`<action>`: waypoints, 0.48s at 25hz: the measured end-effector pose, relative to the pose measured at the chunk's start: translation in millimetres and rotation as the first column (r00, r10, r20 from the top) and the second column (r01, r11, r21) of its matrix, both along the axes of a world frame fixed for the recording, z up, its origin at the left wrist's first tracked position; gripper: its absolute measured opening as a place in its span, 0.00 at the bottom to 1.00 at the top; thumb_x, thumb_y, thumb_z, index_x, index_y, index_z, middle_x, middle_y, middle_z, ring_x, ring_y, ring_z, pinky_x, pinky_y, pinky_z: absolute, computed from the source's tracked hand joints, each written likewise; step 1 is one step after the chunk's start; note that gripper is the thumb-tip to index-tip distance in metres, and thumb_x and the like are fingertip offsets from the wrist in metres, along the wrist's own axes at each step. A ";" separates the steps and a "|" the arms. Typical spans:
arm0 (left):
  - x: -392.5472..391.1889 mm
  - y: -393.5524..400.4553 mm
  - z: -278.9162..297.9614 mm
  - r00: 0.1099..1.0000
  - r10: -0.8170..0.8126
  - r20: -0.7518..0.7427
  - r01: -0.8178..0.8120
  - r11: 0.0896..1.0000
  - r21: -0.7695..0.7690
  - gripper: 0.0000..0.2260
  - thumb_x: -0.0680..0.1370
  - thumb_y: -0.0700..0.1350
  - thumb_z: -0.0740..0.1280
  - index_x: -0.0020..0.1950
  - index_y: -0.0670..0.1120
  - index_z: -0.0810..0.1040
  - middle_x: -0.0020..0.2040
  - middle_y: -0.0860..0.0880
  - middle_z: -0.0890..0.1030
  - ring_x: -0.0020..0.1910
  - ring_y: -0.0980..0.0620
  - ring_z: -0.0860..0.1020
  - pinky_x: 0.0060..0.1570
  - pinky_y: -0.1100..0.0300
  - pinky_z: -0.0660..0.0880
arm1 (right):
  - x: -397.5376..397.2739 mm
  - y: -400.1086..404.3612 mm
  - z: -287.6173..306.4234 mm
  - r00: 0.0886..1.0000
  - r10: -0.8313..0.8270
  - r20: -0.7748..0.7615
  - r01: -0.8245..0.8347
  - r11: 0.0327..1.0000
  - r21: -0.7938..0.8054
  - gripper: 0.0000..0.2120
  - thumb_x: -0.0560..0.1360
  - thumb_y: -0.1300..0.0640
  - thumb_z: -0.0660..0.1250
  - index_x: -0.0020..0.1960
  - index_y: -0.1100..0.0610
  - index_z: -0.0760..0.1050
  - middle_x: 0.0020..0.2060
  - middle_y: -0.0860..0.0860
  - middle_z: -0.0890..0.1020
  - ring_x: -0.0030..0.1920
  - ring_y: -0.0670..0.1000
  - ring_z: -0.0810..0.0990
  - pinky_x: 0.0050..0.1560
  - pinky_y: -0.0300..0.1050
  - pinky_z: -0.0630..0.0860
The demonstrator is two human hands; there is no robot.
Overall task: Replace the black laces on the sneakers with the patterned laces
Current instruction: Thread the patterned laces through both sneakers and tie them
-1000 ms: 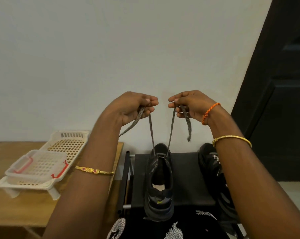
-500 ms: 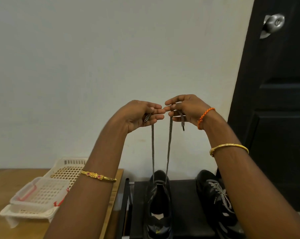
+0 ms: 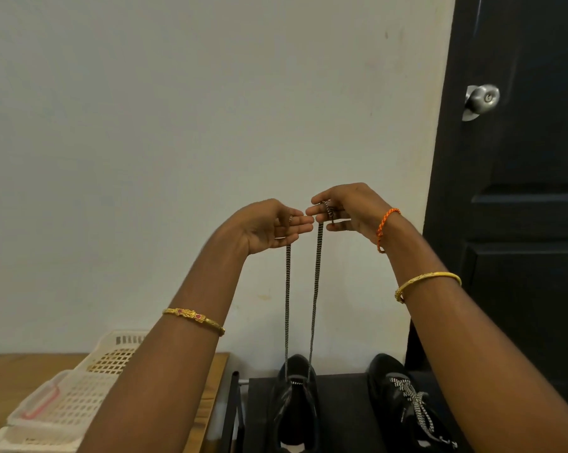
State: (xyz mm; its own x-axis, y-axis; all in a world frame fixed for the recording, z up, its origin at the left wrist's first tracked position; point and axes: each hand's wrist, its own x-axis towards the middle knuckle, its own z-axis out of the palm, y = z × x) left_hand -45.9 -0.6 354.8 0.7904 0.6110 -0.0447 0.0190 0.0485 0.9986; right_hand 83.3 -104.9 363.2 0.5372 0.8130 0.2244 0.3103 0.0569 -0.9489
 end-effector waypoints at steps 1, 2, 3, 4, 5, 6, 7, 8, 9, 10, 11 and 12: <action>0.9 1.1 -0.2 1.000 -0.015 -0.003 0.015 1.000 0.004 0.17 0.78 0.31 0.54 0.64 0.37 0.73 0.54 0.44 0.82 0.50 0.51 0.82 0.51 0.60 0.76 | 0.3 -0.4 0.2 1.000 0.010 -0.006 -0.010 1.000 0.001 0.14 0.77 0.68 0.54 0.52 0.62 0.78 0.46 0.57 0.83 0.41 0.50 0.81 0.42 0.43 0.78; 1.9 1.5 -0.7 1.000 -0.029 -0.002 0.029 1.000 0.009 0.17 0.79 0.30 0.53 0.65 0.36 0.72 0.54 0.44 0.82 0.50 0.51 0.82 0.52 0.60 0.76 | 1.0 -0.5 -0.5 1.000 0.019 -0.001 -0.019 1.000 0.006 0.14 0.77 0.69 0.54 0.52 0.62 0.78 0.45 0.57 0.83 0.42 0.50 0.81 0.43 0.42 0.78; 3.3 1.7 -1.3 0.999 -0.038 0.004 0.038 0.999 0.013 0.17 0.79 0.29 0.53 0.65 0.36 0.71 0.53 0.44 0.82 0.49 0.51 0.81 0.52 0.60 0.76 | 2.1 -0.5 -1.8 1.000 0.027 0.014 -0.027 1.000 0.015 0.13 0.77 0.70 0.55 0.52 0.62 0.78 0.45 0.57 0.83 0.43 0.50 0.81 0.43 0.41 0.78; 4.5 1.9 -1.4 0.999 -0.041 0.016 0.041 0.999 0.012 0.16 0.79 0.29 0.53 0.65 0.36 0.71 0.53 0.44 0.82 0.49 0.51 0.81 0.51 0.60 0.77 | 3.0 -0.6 -3.0 0.999 0.035 0.034 -0.036 0.999 0.028 0.12 0.77 0.70 0.57 0.52 0.62 0.78 0.45 0.56 0.83 0.44 0.50 0.82 0.43 0.40 0.79; 5.7 1.9 -1.6 0.999 -0.041 0.030 0.041 0.999 0.006 0.16 0.80 0.29 0.53 0.65 0.35 0.70 0.52 0.44 0.82 0.49 0.51 0.81 0.51 0.60 0.77 | 4.4 -0.5 -4.4 0.998 0.045 0.054 -0.047 0.998 0.040 0.10 0.77 0.69 0.60 0.53 0.62 0.78 0.45 0.56 0.83 0.44 0.49 0.82 0.43 0.39 0.79; 6.6 1.5 -1.2 0.999 -0.037 0.039 0.038 0.999 -0.004 0.15 0.80 0.30 0.53 0.65 0.35 0.71 0.52 0.43 0.82 0.49 0.50 0.81 0.51 0.59 0.77 | 6.2 -0.5 -5.7 0.996 0.056 0.067 -0.060 0.997 0.051 0.10 0.76 0.69 0.61 0.54 0.63 0.78 0.45 0.55 0.83 0.44 0.49 0.82 0.44 0.39 0.79; 7.0 0.8 -0.3 0.999 -0.033 0.042 0.033 0.999 -0.013 0.16 0.79 0.30 0.53 0.64 0.35 0.71 0.52 0.43 0.82 0.49 0.50 0.81 0.52 0.59 0.77 | 7.7 -0.7 -6.4 0.995 0.065 0.079 -0.070 0.996 0.059 0.10 0.75 0.69 0.63 0.54 0.63 0.77 0.46 0.55 0.83 0.44 0.48 0.82 0.45 0.39 0.79; 7.1 0.1 -0.2 0.999 -0.030 0.038 0.031 0.999 -0.017 0.16 0.78 0.30 0.53 0.64 0.35 0.71 0.53 0.42 0.82 0.50 0.49 0.81 0.53 0.58 0.77 | 9.1 -0.8 -7.9 0.993 0.071 0.090 -0.077 0.995 0.063 0.10 0.75 0.70 0.64 0.54 0.62 0.78 0.46 0.55 0.83 0.45 0.48 0.82 0.45 0.39 0.79; 6.8 -0.5 -0.5 0.999 -0.028 0.029 0.028 1.000 -0.010 0.17 0.77 0.29 0.52 0.63 0.35 0.72 0.55 0.42 0.82 0.52 0.49 0.81 0.54 0.58 0.76 | 10.6 -1.1 -9.8 0.992 0.073 0.102 -0.080 0.995 0.066 0.10 0.74 0.69 0.65 0.54 0.62 0.78 0.46 0.55 0.83 0.46 0.48 0.82 0.46 0.40 0.80; 6.0 -0.8 -1.7 1.000 -0.020 0.020 0.020 1.000 0.004 0.19 0.76 0.29 0.51 0.63 0.36 0.73 0.56 0.42 0.81 0.54 0.49 0.81 0.55 0.57 0.76 | 12.0 -0.8 -12.4 0.991 0.071 0.110 -0.079 0.994 0.071 0.09 0.74 0.69 0.65 0.53 0.62 0.78 0.46 0.55 0.84 0.46 0.49 0.83 0.46 0.40 0.80; 4.3 -0.2 -4.9 1.000 -0.010 0.016 0.010 1.000 0.019 0.19 0.75 0.30 0.51 0.62 0.36 0.73 0.57 0.42 0.81 0.55 0.48 0.81 0.55 0.57 0.76 | 13.5 -1.0 -16.7 0.992 0.061 0.108 -0.069 0.995 0.077 0.08 0.75 0.68 0.64 0.52 0.61 0.78 0.46 0.56 0.84 0.46 0.49 0.83 0.46 0.40 0.80; 2.4 1.3 -9.9 1.000 0.004 0.021 -0.004 0.999 0.033 0.18 0.75 0.31 0.52 0.61 0.37 0.75 0.56 0.42 0.82 0.55 0.48 0.81 0.54 0.57 0.76 | 15.3 -0.5 -23.1 0.995 0.048 0.089 -0.055 0.995 0.085 0.08 0.76 0.67 0.63 0.50 0.60 0.78 0.46 0.56 0.84 0.46 0.50 0.83 0.47 0.41 0.79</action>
